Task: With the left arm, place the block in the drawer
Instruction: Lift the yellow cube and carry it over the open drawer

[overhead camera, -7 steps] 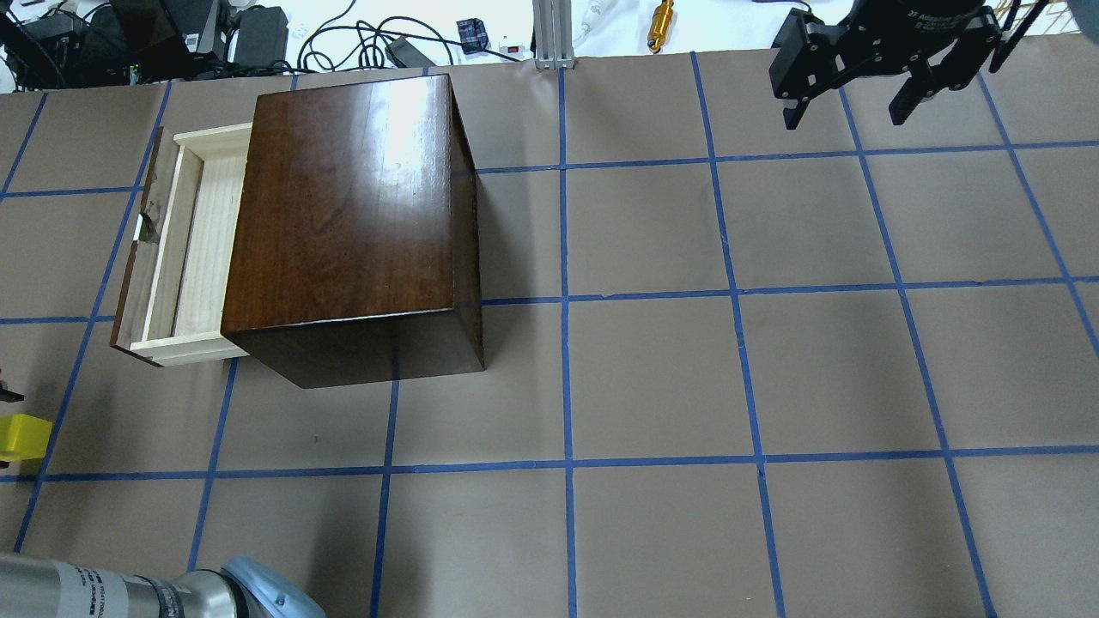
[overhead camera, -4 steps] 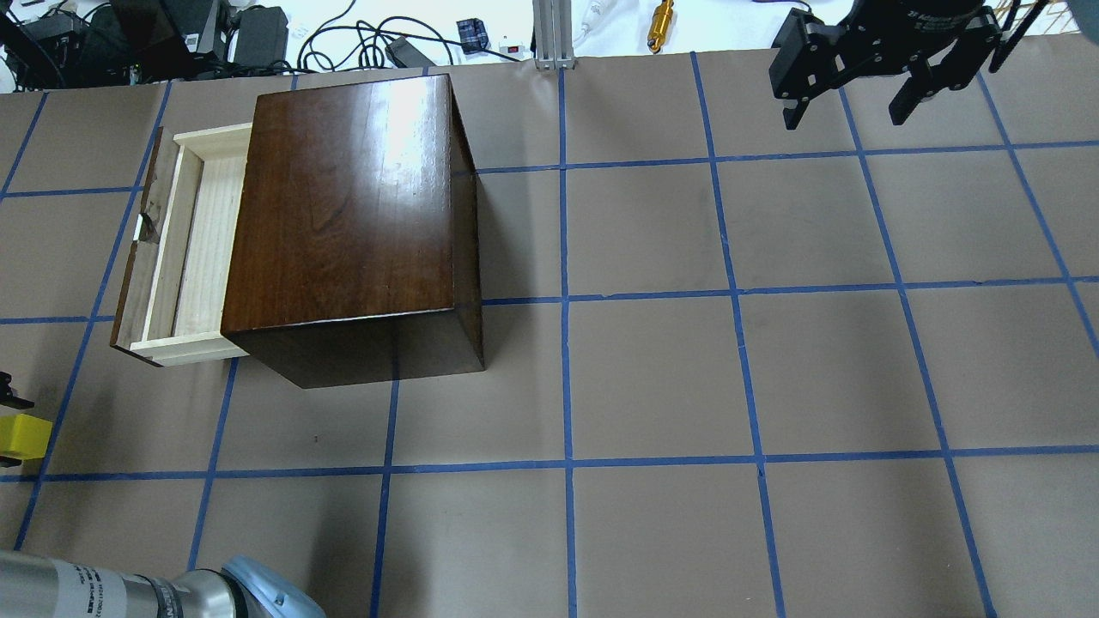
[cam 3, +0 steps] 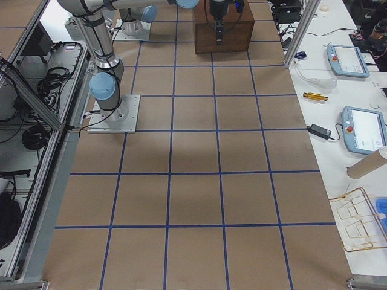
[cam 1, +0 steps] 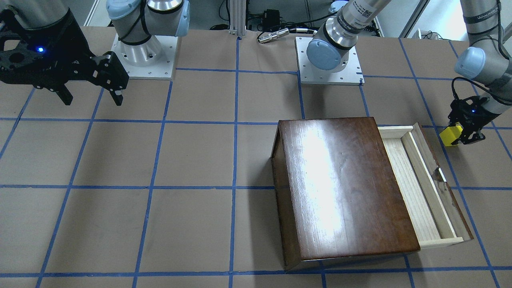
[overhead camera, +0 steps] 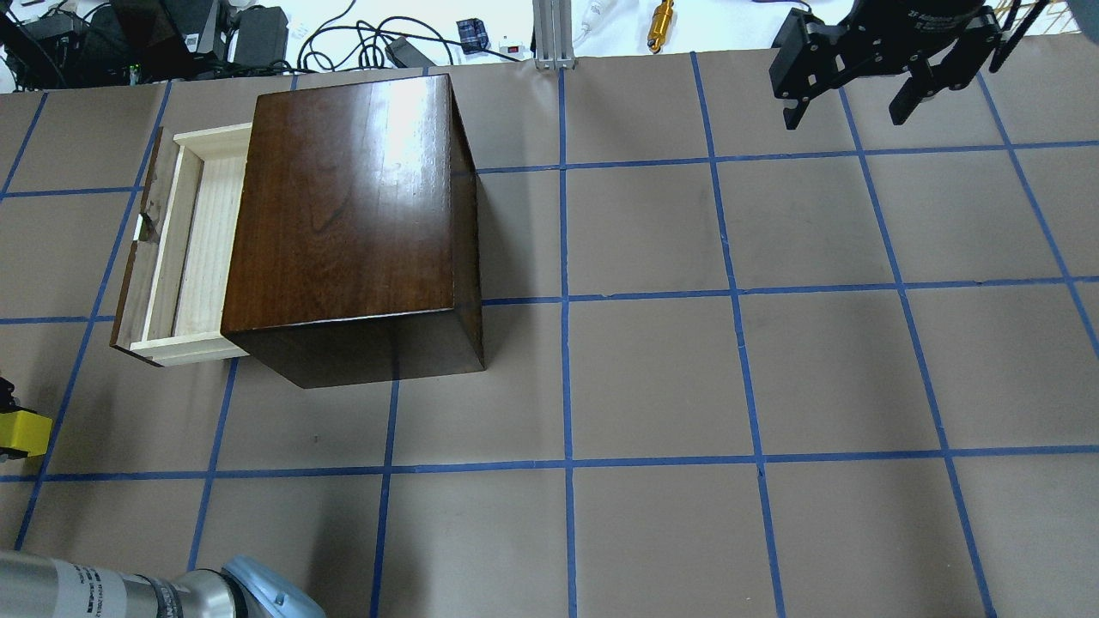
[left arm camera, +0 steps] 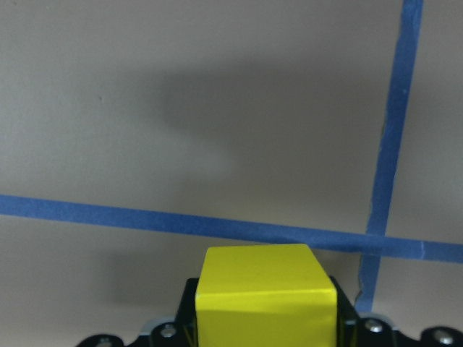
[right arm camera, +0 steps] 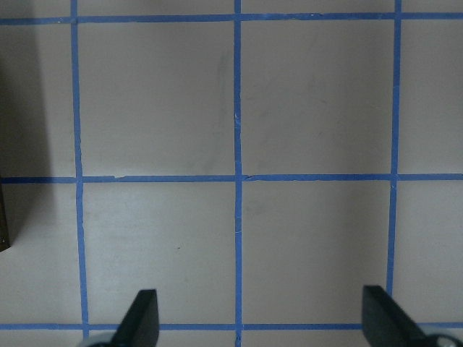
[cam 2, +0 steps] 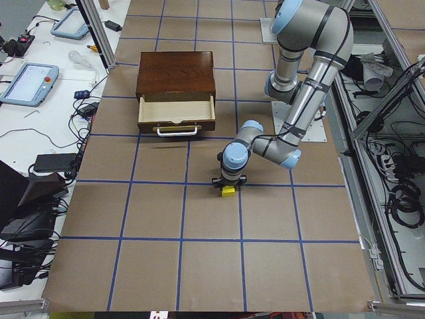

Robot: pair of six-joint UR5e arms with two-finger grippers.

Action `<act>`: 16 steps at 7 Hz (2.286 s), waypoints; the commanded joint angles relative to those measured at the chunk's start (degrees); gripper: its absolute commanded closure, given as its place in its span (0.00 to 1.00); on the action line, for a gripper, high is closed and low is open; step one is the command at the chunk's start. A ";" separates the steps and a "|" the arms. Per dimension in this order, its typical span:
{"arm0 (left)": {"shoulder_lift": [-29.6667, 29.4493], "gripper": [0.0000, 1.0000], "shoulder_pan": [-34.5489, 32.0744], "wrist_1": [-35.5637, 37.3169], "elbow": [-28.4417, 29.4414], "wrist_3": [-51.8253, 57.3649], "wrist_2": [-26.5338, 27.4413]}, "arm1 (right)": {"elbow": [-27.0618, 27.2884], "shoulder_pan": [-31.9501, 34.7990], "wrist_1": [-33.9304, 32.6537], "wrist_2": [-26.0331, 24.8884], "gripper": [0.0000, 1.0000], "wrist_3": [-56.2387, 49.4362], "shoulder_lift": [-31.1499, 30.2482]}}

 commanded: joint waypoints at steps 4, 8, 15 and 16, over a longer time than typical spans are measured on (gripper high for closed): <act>0.13 0.92 0.09 -0.09 0.19 0.31 0.17 | 0.00 0.03 0.00 0.08 0.00 0.00 0.00; 4.86 1.00 -0.78 -1.14 1.50 0.50 0.00 | 0.00 0.03 0.00 0.08 0.00 0.00 0.00; 9.80 1.00 -24.73 -37.44 28.92 -17.20 -1.32 | 0.00 -0.06 0.00 0.08 0.00 0.00 0.08; 9.28 1.00 -28.79 -37.44 28.93 -21.43 -1.41 | 0.00 0.03 0.00 0.08 0.00 0.09 0.00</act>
